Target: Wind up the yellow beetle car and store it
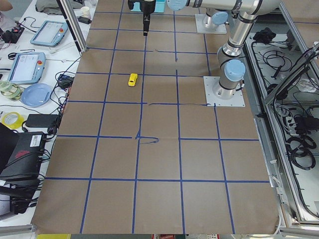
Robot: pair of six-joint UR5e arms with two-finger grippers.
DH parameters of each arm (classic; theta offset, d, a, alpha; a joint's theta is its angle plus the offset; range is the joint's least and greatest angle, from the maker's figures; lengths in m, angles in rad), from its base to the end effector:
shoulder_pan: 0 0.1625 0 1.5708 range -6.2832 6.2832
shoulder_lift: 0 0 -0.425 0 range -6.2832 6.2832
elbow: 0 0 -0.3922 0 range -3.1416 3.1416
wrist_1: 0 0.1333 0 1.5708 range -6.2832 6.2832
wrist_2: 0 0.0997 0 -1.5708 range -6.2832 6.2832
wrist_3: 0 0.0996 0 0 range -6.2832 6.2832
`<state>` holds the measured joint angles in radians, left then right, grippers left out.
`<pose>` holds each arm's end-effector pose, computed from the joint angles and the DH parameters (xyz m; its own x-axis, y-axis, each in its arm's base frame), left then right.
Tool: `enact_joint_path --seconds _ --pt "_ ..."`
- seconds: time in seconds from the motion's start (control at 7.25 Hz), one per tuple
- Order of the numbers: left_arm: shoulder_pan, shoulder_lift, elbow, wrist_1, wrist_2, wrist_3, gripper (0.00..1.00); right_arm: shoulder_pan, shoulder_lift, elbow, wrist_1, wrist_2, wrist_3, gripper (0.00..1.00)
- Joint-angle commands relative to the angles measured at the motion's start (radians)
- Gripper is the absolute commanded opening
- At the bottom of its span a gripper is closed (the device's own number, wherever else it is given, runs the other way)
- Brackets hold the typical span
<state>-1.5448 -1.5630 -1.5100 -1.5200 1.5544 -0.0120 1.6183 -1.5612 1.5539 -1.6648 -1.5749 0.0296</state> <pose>-0.1219 -0.5022 0.5274 -0.9992 -0.0359 0.0177 -0.0378 0.9922 -0.1189 0.1567 -0.4986 0.5013 -0.9998 -0.0176 0.0011 -0.0177 0.9947 -0.1012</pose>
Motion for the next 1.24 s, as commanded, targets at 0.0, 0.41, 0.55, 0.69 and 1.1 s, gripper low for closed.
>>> enact_joint_path --seconds 0.0,0.41,0.55,0.69,1.1 --pt "0.000 -0.003 0.004 -0.025 0.004 0.000 1.00 0.000 -0.002 0.000 0.000 0.000 0.000 1.00" --pt "-0.004 -0.009 -0.002 -0.032 0.004 0.021 1.00 0.000 0.000 0.000 0.000 0.000 0.000 1.00" --pt "-0.001 -0.012 0.001 -0.032 0.001 0.038 1.00 0.000 0.000 0.000 -0.001 0.000 0.000 1.00" --pt "-0.001 -0.012 0.001 -0.032 -0.002 0.044 1.00 0.000 0.000 0.000 0.000 0.000 0.000 1.00" --pt "-0.001 -0.021 -0.001 -0.026 0.001 0.072 1.00 0.000 0.001 0.000 -0.001 0.000 0.000 1.00"
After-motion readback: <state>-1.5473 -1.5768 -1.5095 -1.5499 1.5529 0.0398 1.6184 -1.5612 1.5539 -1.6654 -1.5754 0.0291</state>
